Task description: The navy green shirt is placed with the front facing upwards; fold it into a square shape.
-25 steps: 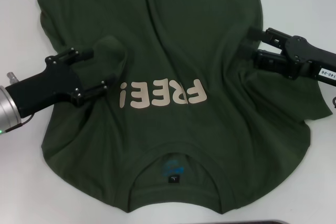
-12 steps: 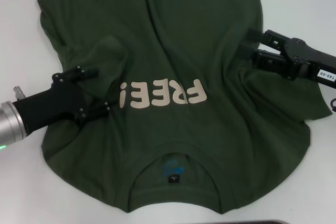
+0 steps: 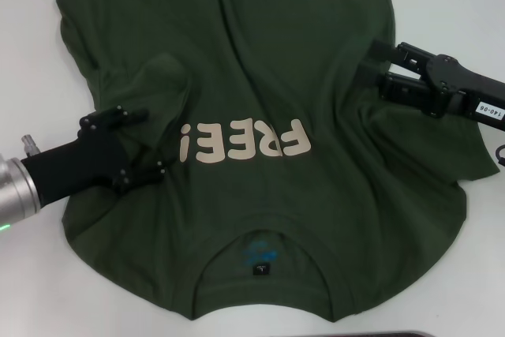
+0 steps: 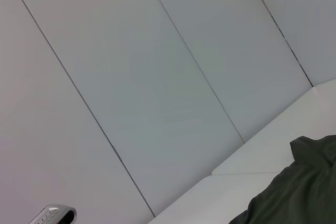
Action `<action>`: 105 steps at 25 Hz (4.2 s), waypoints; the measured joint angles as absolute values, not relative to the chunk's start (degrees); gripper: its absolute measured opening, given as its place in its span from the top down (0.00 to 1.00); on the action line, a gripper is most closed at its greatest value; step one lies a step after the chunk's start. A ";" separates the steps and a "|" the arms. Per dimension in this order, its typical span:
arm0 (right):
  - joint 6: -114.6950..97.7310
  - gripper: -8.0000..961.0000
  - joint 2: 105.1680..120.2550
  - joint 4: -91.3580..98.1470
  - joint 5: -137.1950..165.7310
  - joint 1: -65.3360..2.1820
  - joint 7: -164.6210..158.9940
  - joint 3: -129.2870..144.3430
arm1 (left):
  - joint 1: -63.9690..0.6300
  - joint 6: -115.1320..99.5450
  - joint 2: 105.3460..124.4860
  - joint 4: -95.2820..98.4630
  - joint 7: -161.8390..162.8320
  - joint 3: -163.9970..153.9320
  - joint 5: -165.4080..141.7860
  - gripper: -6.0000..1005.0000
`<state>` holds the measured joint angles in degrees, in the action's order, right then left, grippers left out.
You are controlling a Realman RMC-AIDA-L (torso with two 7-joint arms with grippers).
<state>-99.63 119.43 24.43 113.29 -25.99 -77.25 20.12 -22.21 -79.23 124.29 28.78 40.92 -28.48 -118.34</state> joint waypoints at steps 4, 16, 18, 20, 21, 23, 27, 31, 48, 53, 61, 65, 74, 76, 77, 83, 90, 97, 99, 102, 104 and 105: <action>-99.78 0.04 119.43 24.43 113.29 -25.99 -77.25 19.98 | -22.50 -79.41 124.28 28.70 40.97 -28.47 -118.22 0.22; -99.64 0.04 119.43 23.76 113.07 -25.77 -77.05 19.91 | -22.76 -95.66 123.57 37.11 69.75 -29.05 -118.75 0.22; -99.64 0.04 119.43 23.61 113.05 -25.75 -76.93 19.88 | -22.77 -98.92 122.85 38.74 78.29 -30.32 -119.21 0.22; -99.62 0.04 119.43 23.47 113.02 -25.70 -76.88 19.80 | -22.90 -100.82 122.10 39.10 83.50 -31.29 -119.73 0.22; -99.62 0.04 119.44 23.42 113.00 -25.68 -76.89 19.74 | -23.01 -101.41 121.69 39.00 86.44 -31.76 -119.98 0.22; -99.77 0.04 119.43 23.11 112.85 -25.67 -76.90 19.62 | -23.15 -101.38 121.22 38.66 90.95 -32.32 -120.21 0.22; -99.98 0.04 119.44 22.84 112.49 -25.66 -76.73 19.60 | -23.68 -100.52 120.75 38.38 99.74 -33.34 -120.94 0.22; -100.00 0.04 119.43 22.77 112.48 -25.66 -76.53 19.59 | -24.86 -98.56 120.49 37.68 105.93 -34.02 -122.70 0.22; -100.11 0.04 119.36 23.26 112.50 -25.19 -76.46 19.40 | -29.45 -90.68 118.00 32.64 119.98 -37.59 -126.14 0.22; -100.11 0.05 119.35 23.33 112.43 -25.08 -76.46 19.34 | -30.01 -87.80 118.11 32.51 120.97 -38.41 -126.22 0.22; -100.10 0.05 119.35 23.42 111.74 -24.89 -76.46 19.33 | -30.63 -86.89 117.96 32.41 122.20 -40.61 -127.18 0.22; -100.10 0.05 119.29 23.46 111.68 -24.88 -76.46 19.33 | -31.04 -86.86 117.41 32.64 123.24 -40.72 -128.64 0.22; -100.10 0.05 119.26 23.47 111.61 -24.84 -76.46 19.33 | -33.75 -86.43 116.18 32.92 126.41 -41.30 -132.25 0.22; -100.10 0.05 119.26 23.47 111.61 -24.73 -76.46 19.33 | -34.32 -86.24 116.03 32.95 127.12 -41.32 -133.06 0.22; -100.10 0.05 119.26 23.47 111.61 -24.73 -76.46 19.33 | -34.47 -86.10 116.03 32.95 127.28 -41.34 -133.28 0.22; -100.10 0.05 119.33 23.37 111.61 -24.36 -76.46 19.33 | -34.86 -85.40 116.14 32.85 127.50 -41.40 -133.62 0.22; -100.10 0.05 119.35 23.41 111.56 -24.34 -76.46 19.34 | -35.42 -85.22 116.31 32.79 128.02 -41.39 -133.67 0.23; -100.10 0.05 119.35 23.48 111.11 -24.27 -76.46 19.33 | -36.37 -85.11 116.36 32.79 128.85 -41.40 -133.68 0.23; -100.10 0.05 119.35 23.47 111.10 -24.26 -76.46 19.33 | -36.63 -85.12 116.36 32.71 128.85 -41.43 -133.68 0.23; -100.10 0.05 119.35 23.47 111.09 -24.25 -76.46 19.33 | -36.78 -85.14 116.36 32.58 128.94 -41.47 -133.68 0.23; -100.10 0.05 119.33 23.47 111.09 -24.25 -76.46 19.31 | -36.83 -85.10 116.26 32.53 129.54 -41.48 -133.72 0.23; -100.10 0.05 119.24 23.47 111.09 -24.25 -76.46 19.28 | -36.83 -85.09 116.18 32.53 129.86 -41.48 -133.73 0.23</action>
